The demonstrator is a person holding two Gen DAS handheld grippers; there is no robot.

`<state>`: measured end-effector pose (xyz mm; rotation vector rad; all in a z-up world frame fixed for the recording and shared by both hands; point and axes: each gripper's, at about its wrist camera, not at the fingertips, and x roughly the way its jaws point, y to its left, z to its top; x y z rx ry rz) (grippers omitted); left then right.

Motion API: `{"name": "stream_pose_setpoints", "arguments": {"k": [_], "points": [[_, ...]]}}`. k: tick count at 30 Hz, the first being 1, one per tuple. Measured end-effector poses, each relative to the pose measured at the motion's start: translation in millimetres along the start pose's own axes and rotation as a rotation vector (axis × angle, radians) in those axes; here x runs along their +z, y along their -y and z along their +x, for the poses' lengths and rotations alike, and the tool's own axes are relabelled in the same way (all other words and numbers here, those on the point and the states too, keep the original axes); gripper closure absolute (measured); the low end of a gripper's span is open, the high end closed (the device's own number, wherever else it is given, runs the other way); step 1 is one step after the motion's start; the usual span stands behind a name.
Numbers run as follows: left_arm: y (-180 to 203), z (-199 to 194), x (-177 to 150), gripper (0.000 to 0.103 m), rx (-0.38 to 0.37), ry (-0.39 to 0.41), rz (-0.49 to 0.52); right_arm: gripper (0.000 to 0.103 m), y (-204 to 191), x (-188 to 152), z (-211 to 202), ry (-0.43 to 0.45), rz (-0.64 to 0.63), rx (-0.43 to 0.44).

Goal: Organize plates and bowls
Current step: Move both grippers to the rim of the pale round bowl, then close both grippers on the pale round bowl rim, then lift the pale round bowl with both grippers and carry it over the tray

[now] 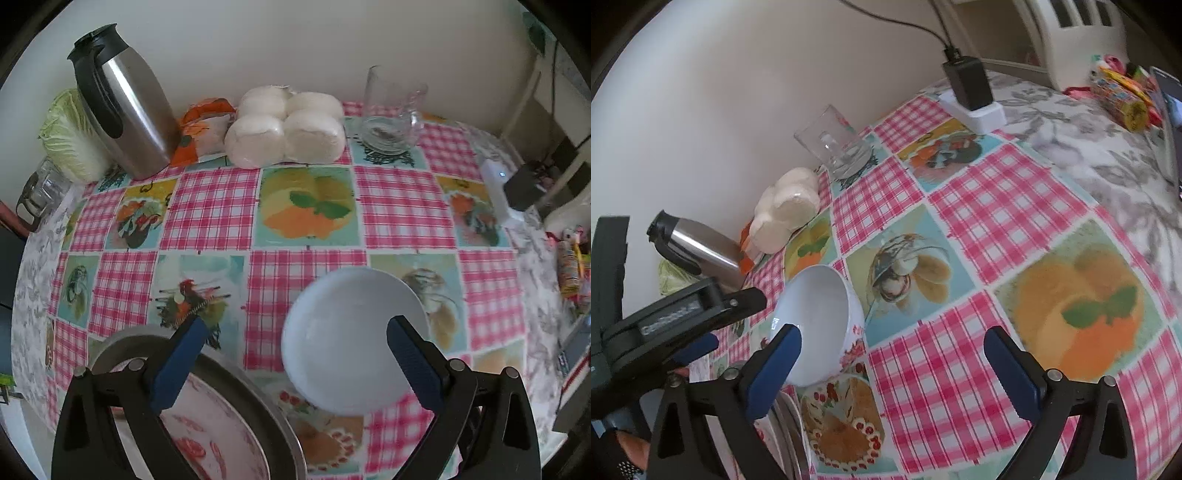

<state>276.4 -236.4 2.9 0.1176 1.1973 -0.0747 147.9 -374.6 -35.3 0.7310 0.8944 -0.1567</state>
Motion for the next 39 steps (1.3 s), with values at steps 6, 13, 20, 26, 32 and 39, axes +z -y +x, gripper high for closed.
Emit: {"name": "stream_pose_setpoints", "arguments": {"k": [6, 13, 20, 26, 32, 39], "points": [[3.3, 23.7, 8.1, 0.021, 0.022, -0.055, -0.014, 0.021, -1.9, -2.0, 26.4, -0.049, -0.005, 0.022], [1.8, 46.2, 6.5, 0.024, 0.009, -0.105, -0.044, 0.035, -12.9, -7.8, 42.9, -0.074, -0.035, 0.05], [5.1, 62.0, 4.7, 0.028, 0.015, -0.146, -0.042, 0.048, -25.0, -14.3, 56.7, -0.091, -0.054, 0.079], [8.4, 74.1, 2.4, 0.045, -0.006, -0.184, -0.044, 0.053, -29.9, -18.5, 66.7, -0.106, -0.058, 0.078], [15.0, 75.9, 2.7, 0.063, -0.026, -0.186, -0.037, 0.064, -30.5, -17.9, 70.5, -0.101, -0.038, 0.088], [11.6, 73.3, -2.2, 0.073, -0.056, -0.186, -0.043, 0.073, -25.9, -16.5, 68.3, -0.094, -0.011, 0.088]]}}
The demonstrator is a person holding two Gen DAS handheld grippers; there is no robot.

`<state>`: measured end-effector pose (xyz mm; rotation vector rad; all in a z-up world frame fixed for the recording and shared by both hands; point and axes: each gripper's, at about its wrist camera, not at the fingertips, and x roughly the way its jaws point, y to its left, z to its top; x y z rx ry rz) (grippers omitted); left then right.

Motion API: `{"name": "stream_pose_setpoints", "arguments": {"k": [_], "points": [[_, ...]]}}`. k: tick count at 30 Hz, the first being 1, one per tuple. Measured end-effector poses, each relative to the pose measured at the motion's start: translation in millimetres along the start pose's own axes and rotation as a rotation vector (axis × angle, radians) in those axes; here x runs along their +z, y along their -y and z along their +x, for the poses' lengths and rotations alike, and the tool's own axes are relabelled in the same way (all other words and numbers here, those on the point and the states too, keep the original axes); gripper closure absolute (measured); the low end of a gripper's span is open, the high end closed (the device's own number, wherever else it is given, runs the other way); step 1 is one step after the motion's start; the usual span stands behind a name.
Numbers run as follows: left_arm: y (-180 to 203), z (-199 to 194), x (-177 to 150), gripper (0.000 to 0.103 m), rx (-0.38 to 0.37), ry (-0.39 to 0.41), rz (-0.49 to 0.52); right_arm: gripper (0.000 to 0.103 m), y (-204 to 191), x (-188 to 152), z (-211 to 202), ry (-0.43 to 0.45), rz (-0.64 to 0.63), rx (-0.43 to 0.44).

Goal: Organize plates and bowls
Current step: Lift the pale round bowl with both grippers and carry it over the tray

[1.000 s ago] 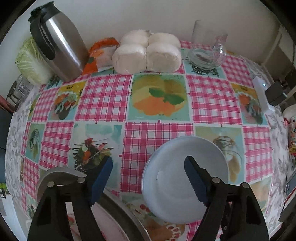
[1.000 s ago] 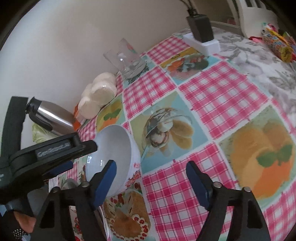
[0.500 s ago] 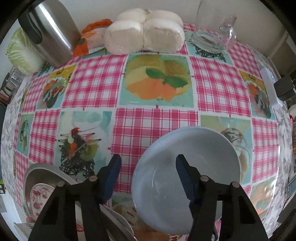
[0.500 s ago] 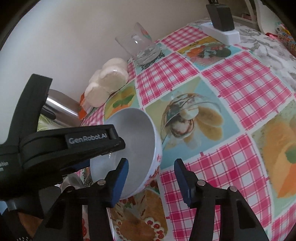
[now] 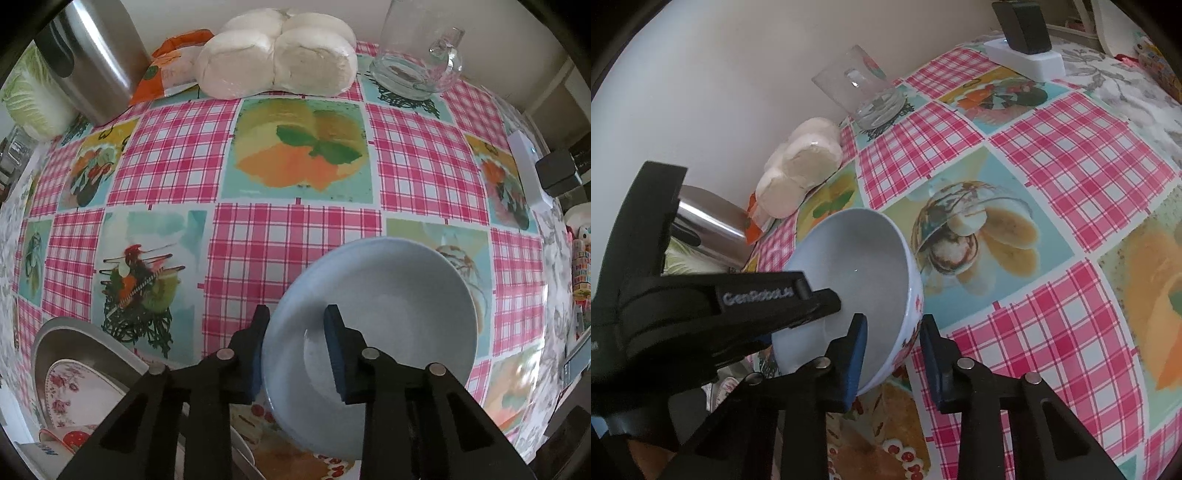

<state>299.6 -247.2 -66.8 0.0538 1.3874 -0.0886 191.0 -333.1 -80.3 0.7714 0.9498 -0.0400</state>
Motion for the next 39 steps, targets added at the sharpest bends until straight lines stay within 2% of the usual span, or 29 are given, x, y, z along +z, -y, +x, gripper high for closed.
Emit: {"name": "stream_pose_setpoints", "arguments": {"k": [5, 11, 17, 22, 26, 32, 39], "points": [[1.5, 2.0, -12.5, 0.074, -0.031, -0.014, 0.007, 0.076, 9.7, 2.0, -8.5, -0.001, 0.018, -0.006], [27.5, -3.5, -32.6, 0.076, -0.054, -0.011, 0.055, 0.08, 26.2, 8.3, -18.6, -0.006, 0.038, -0.029], [31.2, -3.1, -42.6, 0.076, -0.11, -0.002, 0.028, 0.08, 39.2, 9.1, -22.5, -0.012, 0.067, 0.004], [27.6, -8.9, -49.6, 0.086, -0.129, 0.039, 0.049, 0.082, 36.5, 7.5, -23.0, -0.017, 0.044, -0.019], [23.7, -16.6, -51.8, 0.088, -0.151, 0.047, 0.053, 0.082, 39.6, 5.2, -28.4, -0.027, 0.06, -0.026], [14.2, -45.4, -62.2, 0.088, -0.2, 0.103, 0.054, 0.081, 29.9, 8.6, -49.1, 0.015, 0.028, -0.039], [1.4, -97.4, -75.4, 0.088, -0.25, 0.214, 0.048, 0.081, -2.1, 4.6, -92.8, 0.075, -0.033, -0.044]]}}
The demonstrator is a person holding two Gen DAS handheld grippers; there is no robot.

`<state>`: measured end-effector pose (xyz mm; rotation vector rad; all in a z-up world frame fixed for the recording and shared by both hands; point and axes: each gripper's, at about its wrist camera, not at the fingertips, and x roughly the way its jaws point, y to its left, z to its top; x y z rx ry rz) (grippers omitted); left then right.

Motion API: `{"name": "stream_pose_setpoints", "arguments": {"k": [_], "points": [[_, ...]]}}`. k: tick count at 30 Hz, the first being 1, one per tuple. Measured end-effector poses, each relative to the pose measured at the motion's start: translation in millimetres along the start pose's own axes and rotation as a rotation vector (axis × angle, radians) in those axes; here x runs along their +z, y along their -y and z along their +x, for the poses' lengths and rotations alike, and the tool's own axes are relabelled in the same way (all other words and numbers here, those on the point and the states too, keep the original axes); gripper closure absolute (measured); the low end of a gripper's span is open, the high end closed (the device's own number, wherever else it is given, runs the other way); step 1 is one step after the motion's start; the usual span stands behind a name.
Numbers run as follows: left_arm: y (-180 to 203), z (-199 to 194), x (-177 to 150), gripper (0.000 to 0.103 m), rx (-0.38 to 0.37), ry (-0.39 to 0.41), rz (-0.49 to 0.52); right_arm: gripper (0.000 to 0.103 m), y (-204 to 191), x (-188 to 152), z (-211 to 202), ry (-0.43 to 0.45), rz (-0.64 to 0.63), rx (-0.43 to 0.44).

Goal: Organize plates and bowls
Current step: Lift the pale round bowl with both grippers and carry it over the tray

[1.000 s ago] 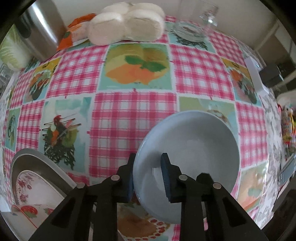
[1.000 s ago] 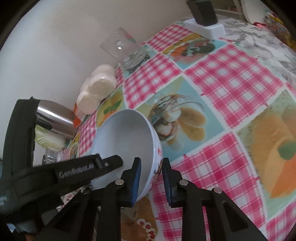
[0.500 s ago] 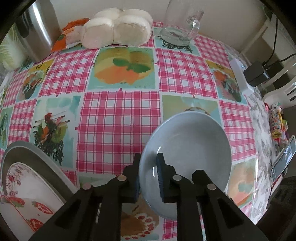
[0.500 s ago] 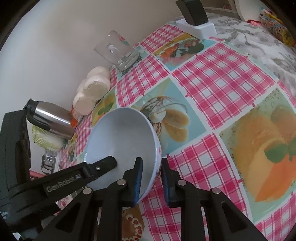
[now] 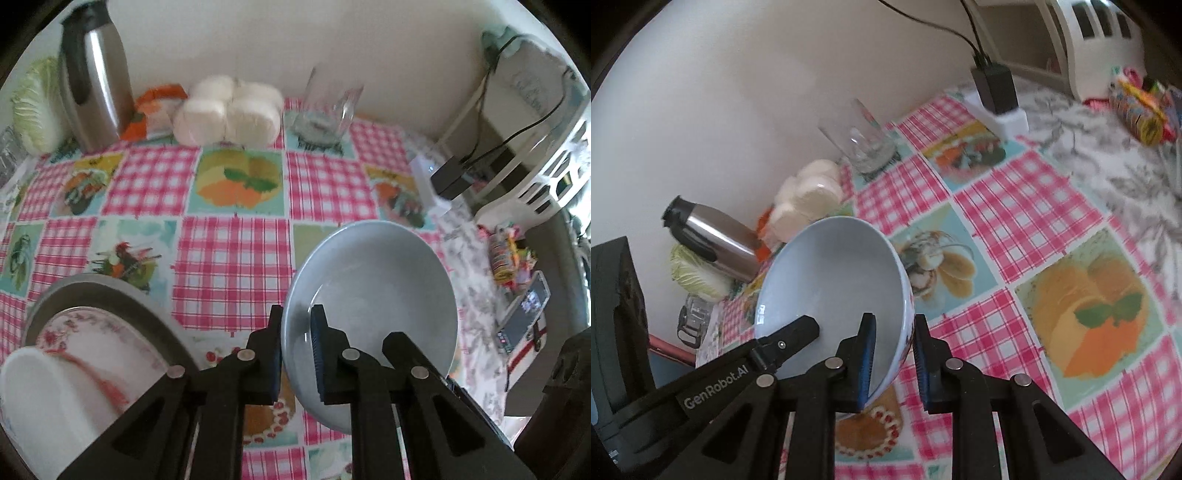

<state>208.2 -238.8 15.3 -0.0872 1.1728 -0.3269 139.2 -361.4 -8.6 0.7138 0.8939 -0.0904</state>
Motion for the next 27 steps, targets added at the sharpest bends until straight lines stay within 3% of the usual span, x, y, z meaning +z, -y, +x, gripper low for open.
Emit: {"name": "stream_pose_setpoints", "arguments": {"k": [12, 27], "points": [[-41.7, -79.6, -16.4, 0.088, -0.077, 0.147, -0.057, 0.081, -64.9, -27.3, -51.2, 0.044, -0.122, 0.034], [-117.8, -138.1, -56.0, 0.088, -0.097, 0.295, -0.152, 0.081, -137.2, -79.0, -60.4, 0.013, -0.28, 0.082]]}}
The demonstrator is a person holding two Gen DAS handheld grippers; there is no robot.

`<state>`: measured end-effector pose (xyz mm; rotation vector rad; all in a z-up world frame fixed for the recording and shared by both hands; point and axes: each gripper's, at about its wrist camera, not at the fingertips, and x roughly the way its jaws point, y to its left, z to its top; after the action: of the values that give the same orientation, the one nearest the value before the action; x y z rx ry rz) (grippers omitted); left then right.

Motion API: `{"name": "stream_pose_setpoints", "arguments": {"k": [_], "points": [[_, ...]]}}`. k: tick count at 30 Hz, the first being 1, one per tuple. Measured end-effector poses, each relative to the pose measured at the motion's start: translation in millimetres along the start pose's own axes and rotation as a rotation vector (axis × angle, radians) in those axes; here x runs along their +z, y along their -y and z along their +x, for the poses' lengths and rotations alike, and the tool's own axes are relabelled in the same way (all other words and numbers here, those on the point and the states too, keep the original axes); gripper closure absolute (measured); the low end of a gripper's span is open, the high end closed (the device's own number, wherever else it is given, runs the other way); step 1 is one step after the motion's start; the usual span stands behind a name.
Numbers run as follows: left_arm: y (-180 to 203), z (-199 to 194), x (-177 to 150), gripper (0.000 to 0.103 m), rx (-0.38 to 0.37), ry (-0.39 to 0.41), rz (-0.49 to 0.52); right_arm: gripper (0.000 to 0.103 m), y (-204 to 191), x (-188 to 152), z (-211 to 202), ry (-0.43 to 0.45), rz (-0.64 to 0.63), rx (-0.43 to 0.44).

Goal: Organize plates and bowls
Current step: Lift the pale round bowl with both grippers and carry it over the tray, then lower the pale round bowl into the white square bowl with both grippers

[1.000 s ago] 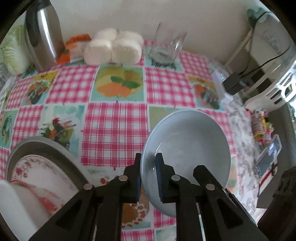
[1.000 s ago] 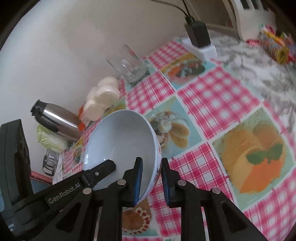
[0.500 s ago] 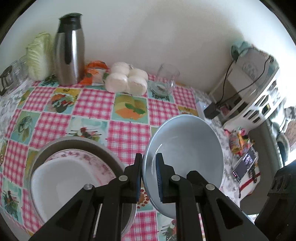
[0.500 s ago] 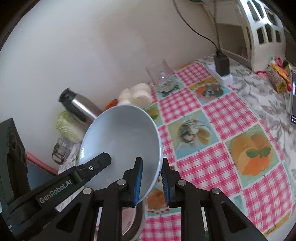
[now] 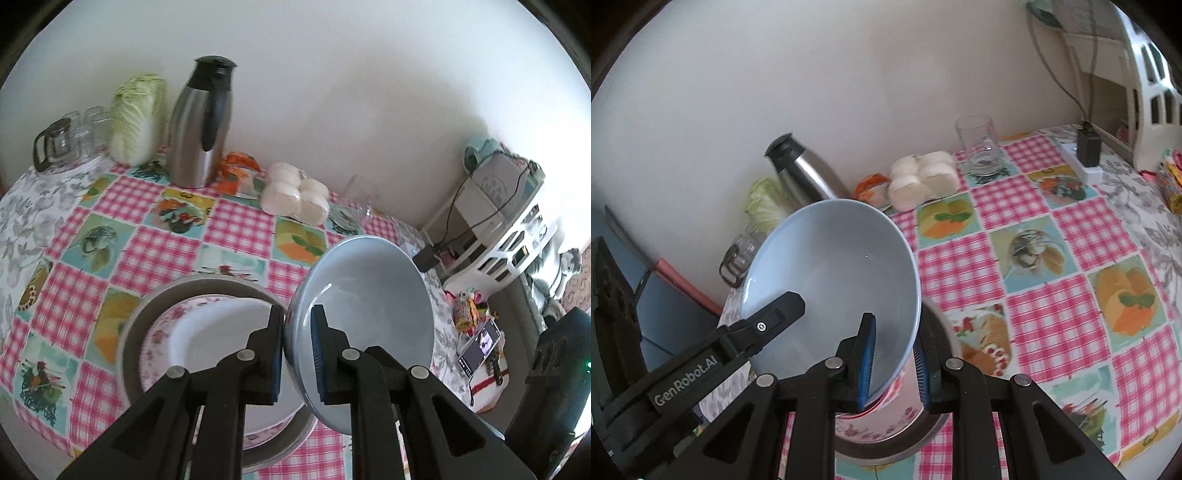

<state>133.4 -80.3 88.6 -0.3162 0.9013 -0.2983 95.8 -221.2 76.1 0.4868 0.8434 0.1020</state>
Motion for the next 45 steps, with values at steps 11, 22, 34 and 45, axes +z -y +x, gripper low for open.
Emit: {"name": "stream_pose_setpoints", "arguments": {"k": [11, 22, 34, 45], "points": [[-48.0, 0.1, -13.4, 0.088, -0.043, -0.014, -0.109, 0.081, -30.4, -14.1, 19.3, -0.058, -0.08, -0.032], [-66.1, 10.5, -23.9, 0.088, -0.02, -0.055, -0.152, 0.08, -43.8, -25.8, 40.3, -0.114, -0.149, -0.106], [-74.0, 18.1, -28.0, 0.088, 0.008, -0.077, -0.171, 0.078, -44.6, -26.3, 44.6, -0.114, -0.174, -0.156], [-75.7, 13.6, -26.2, 0.089, 0.01, -0.052, -0.181, 0.078, -42.7, -25.5, 46.7, -0.098, -0.182, -0.166]]}}
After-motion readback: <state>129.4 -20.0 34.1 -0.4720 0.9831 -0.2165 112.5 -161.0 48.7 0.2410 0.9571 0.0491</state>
